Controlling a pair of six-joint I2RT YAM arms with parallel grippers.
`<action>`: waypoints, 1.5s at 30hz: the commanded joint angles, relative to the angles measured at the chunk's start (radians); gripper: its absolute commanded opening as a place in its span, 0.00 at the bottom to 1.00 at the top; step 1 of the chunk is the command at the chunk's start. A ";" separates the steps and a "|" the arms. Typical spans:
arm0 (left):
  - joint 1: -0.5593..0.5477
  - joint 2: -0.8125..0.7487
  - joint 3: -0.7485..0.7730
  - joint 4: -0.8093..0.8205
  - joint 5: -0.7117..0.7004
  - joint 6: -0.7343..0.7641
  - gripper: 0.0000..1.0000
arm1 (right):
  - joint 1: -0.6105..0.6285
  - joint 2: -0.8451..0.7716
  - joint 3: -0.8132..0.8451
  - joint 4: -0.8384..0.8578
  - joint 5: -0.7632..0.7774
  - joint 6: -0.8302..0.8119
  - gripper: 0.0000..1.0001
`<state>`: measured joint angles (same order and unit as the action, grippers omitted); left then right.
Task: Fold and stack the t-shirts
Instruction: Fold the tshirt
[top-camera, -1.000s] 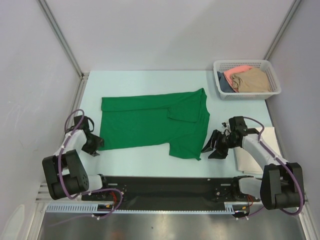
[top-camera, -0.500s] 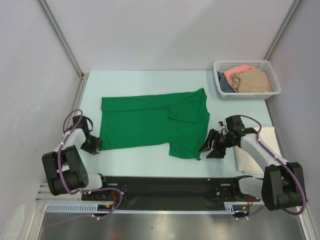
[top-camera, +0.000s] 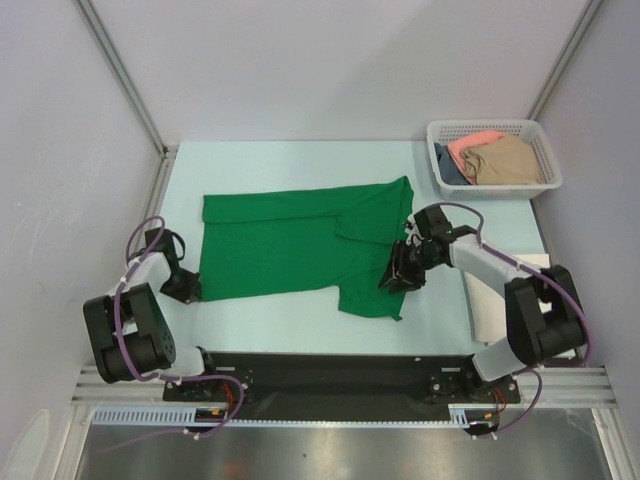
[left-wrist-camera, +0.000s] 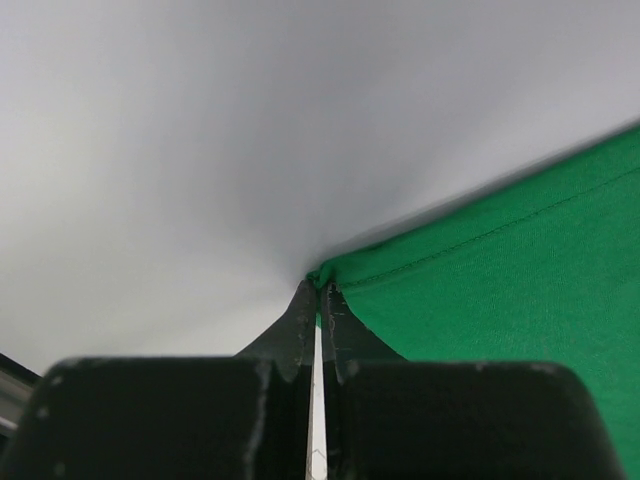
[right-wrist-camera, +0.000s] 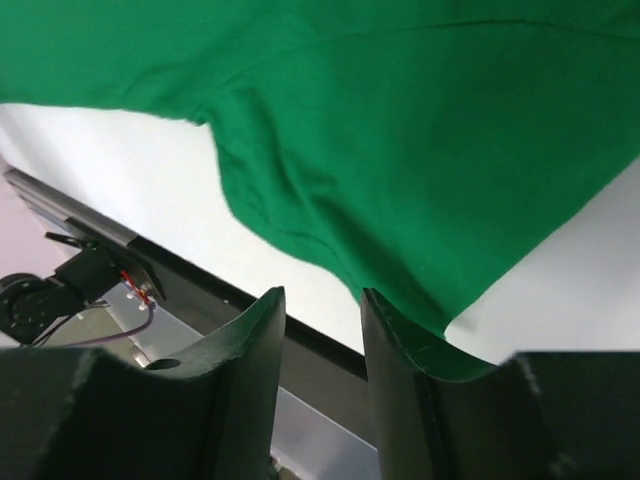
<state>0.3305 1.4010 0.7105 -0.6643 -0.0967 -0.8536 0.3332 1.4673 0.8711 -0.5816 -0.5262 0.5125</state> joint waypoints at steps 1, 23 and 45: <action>0.012 0.006 0.010 0.051 -0.018 0.022 0.00 | 0.030 0.086 0.045 0.026 0.046 -0.002 0.41; 0.013 -0.008 0.017 0.071 0.023 0.096 0.00 | 0.414 0.262 0.060 0.092 0.299 0.103 0.25; 0.012 -0.039 -0.017 0.098 0.086 0.105 0.00 | 0.023 -0.251 -0.308 0.181 -0.047 0.375 0.50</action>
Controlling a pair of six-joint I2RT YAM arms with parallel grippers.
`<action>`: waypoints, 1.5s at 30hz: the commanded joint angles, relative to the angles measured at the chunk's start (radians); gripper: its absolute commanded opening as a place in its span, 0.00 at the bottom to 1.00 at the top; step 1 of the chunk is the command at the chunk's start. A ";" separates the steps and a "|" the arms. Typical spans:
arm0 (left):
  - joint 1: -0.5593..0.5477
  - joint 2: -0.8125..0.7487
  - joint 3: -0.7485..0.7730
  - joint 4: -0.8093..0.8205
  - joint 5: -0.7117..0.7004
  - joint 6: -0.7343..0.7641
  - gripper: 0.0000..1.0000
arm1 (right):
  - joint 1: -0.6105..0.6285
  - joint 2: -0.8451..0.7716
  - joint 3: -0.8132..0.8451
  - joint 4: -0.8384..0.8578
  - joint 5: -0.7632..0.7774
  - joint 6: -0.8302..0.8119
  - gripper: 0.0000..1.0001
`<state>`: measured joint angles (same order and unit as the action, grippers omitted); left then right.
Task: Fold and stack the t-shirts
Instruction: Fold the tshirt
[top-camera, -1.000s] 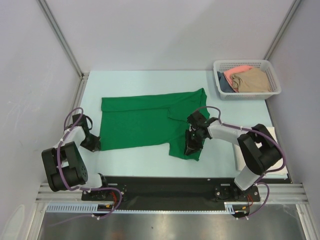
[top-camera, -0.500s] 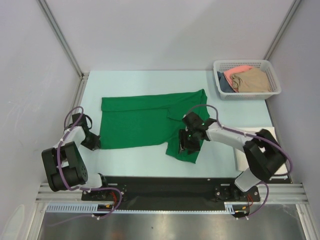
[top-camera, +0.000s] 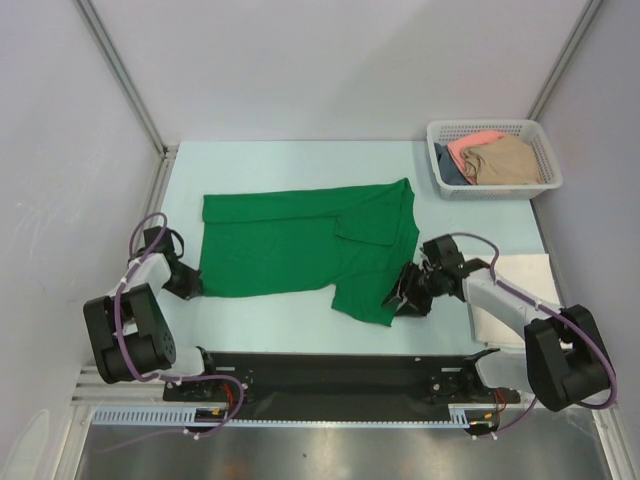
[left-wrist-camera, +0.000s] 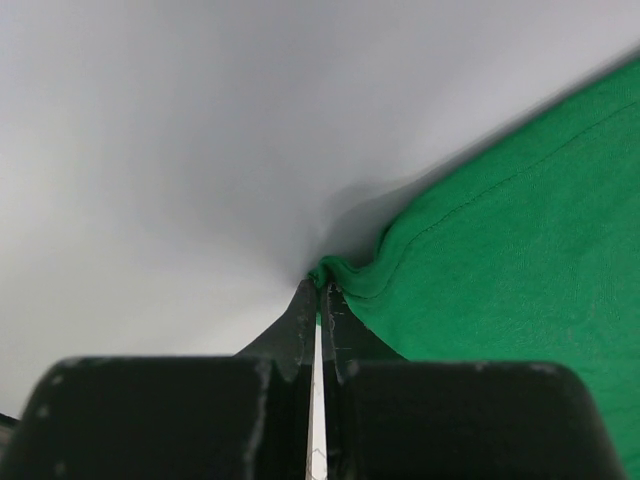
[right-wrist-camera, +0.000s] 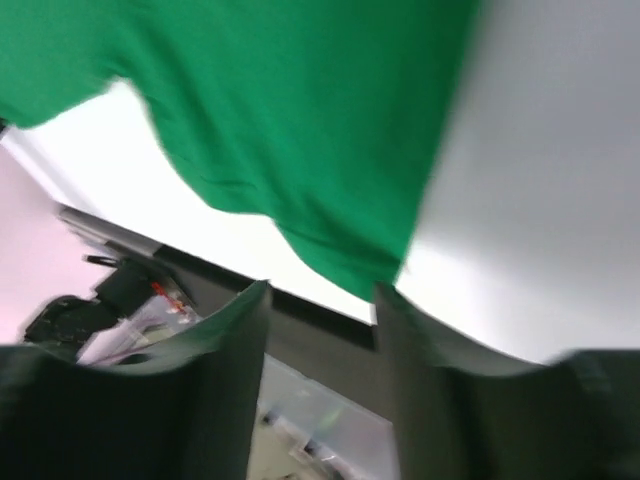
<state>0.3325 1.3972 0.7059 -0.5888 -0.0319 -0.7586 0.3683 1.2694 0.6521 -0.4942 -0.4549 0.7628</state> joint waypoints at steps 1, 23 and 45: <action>0.010 -0.035 -0.016 0.021 0.018 0.010 0.00 | -0.025 -0.067 -0.110 0.101 -0.131 0.147 0.55; 0.010 -0.060 -0.031 0.018 0.016 0.005 0.00 | -0.111 -0.170 -0.450 0.453 -0.134 0.625 0.52; 0.010 -0.061 -0.043 0.026 0.021 -0.007 0.00 | -0.065 -0.208 -0.430 0.290 -0.041 0.736 0.44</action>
<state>0.3328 1.3613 0.6693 -0.5804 -0.0216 -0.7593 0.2939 1.0130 0.1940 -0.1638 -0.5163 1.4662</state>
